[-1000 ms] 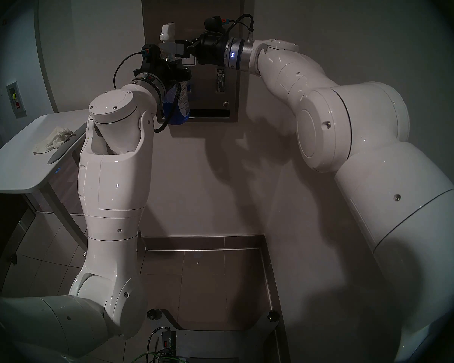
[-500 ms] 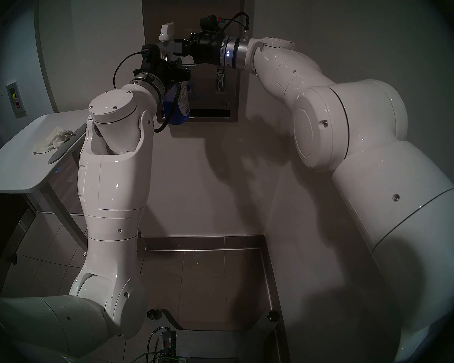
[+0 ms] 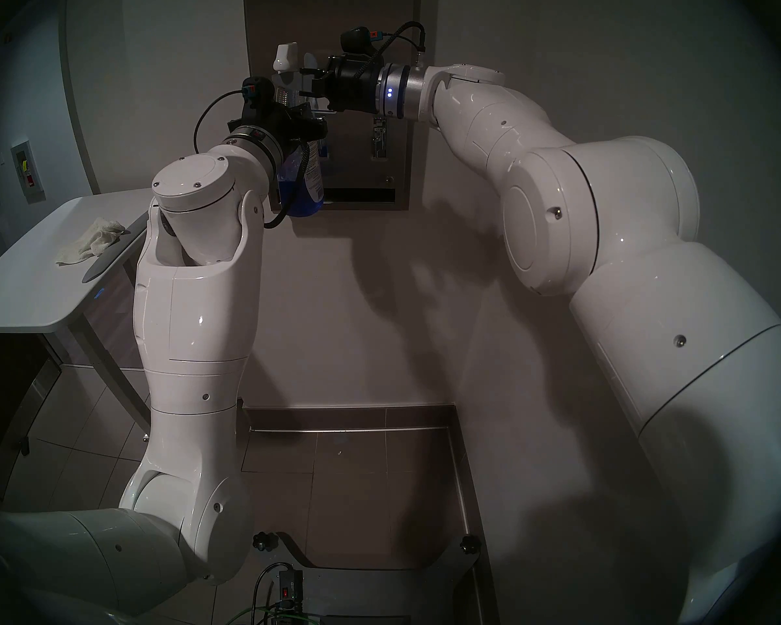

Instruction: Pick up the cleaner bottle and spray the cleaner onto the surface

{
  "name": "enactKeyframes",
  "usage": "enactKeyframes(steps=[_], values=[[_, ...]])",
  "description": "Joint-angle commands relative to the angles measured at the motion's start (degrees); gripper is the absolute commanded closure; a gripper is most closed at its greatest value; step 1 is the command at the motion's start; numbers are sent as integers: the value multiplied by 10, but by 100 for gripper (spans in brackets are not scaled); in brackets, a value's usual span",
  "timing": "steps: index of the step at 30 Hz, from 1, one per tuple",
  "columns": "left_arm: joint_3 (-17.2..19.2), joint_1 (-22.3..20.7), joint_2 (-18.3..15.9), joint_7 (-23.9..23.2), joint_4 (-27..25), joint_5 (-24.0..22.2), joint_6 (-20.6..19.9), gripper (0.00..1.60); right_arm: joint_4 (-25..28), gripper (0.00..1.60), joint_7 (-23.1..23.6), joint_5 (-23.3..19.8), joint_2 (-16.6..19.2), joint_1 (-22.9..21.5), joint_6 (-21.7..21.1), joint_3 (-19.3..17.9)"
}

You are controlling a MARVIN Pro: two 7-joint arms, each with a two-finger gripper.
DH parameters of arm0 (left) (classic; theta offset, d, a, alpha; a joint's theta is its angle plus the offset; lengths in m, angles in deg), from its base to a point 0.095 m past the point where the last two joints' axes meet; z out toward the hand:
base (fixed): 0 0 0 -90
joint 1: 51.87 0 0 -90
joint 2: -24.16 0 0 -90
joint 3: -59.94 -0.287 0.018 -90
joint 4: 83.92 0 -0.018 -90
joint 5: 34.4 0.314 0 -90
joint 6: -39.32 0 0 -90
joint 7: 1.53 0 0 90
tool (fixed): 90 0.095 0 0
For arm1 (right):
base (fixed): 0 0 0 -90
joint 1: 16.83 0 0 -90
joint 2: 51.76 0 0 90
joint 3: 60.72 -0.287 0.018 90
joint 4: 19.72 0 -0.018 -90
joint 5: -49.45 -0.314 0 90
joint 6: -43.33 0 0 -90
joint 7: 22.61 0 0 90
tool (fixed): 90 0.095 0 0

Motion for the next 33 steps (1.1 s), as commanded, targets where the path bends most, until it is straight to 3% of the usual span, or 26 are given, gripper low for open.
enactKeyframes(steps=[1, 8, 9, 10, 11, 12, 21, 23, 24, 33], values=[[-2, -34, 4, 1, -28, -1, 15, 160, 15, 0, 2, -3, 5, -30, 2, -4], [-2, -34, 5, 0, -28, -1, 14, 160, 15, 0, 1, -3, 6, -30, 3, -4], [-2, -34, 5, 0, -28, -1, 14, 160, 15, 31, 1, -3, 6, -30, 3, -4], [-2, -34, 5, 0, -28, -1, 14, 160, 15, 31, 1, -3, 6, -30, 3, -4], [-2, -34, 5, 0, -28, 0, 14, 160, 15, 143, 1, -2, 6, -30, 3, -3], [-2, -34, 5, 0, -29, 0, 14, 160, 16, 160, 0, -2, 6, -30, 4, -3], [-2, -34, 5, 0, -28, 1, 14, 160, 15, 160, 8, 1, 7, -30, 5, -3], [-2, -35, 5, 0, -28, 1, 13, 160, 15, 18, 9, 1, 7, -30, 5, -4], [-2, -35, 6, 0, -28, 2, 13, 160, 15, 0, 9, 1, 7, -30, 6, -4], [-2, -35, 6, -1, -29, 2, 13, 160, 15, 0, 15, 1, 17, -32, 8, -5]])
